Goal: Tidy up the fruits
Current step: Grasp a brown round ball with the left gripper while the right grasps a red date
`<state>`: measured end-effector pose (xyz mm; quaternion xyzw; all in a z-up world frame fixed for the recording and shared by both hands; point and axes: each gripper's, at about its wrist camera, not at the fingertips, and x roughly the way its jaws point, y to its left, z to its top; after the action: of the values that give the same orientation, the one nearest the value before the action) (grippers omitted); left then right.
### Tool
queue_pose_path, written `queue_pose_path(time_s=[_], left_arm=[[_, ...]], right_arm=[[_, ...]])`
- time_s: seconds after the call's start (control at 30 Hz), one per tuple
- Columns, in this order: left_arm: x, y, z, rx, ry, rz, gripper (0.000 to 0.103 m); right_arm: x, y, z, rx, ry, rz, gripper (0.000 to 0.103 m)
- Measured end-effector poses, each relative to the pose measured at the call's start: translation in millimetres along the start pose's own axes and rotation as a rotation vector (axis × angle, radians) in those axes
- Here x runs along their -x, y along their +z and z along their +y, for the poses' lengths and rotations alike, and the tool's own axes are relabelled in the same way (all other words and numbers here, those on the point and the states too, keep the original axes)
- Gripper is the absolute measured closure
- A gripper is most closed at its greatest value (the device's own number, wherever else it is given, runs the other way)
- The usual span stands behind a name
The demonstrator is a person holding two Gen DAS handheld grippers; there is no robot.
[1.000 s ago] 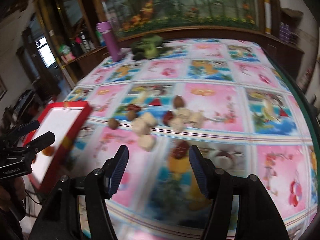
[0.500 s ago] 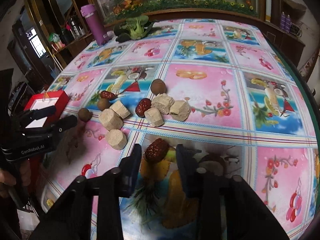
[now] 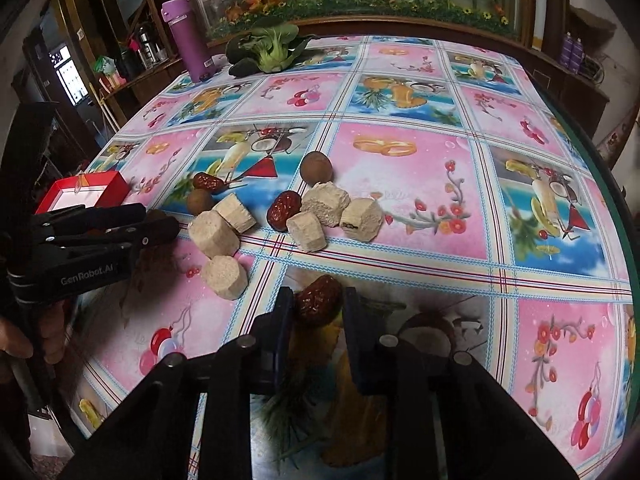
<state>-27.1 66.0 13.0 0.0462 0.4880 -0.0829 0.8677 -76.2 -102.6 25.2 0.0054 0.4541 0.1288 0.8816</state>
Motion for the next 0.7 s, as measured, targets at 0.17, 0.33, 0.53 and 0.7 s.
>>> queue_pose_path(time_s=[0.17, 0.33, 0.53, 0.7], left_arm=[[0, 2, 2, 0.017, -0.021, -0.01, 0.067], [6, -1, -1, 0.013, -0.068, -0.019, 0.078], [43, -12, 6, 0.028, -0.092, -0.098, 0.078], [87, -34, 29, 0.071, -0.084, -0.185, 0.078]], right_arm=[[1, 0, 0, -0.013, 0.009, 0.005, 0.08], [11, -1, 4, -0.022, 0.034, -0.005, 0.08], [24, 4, 33, 0.019, 0.097, -0.033, 0.081], [24, 6, 78, 0.076, 0.174, -0.026, 0.081]])
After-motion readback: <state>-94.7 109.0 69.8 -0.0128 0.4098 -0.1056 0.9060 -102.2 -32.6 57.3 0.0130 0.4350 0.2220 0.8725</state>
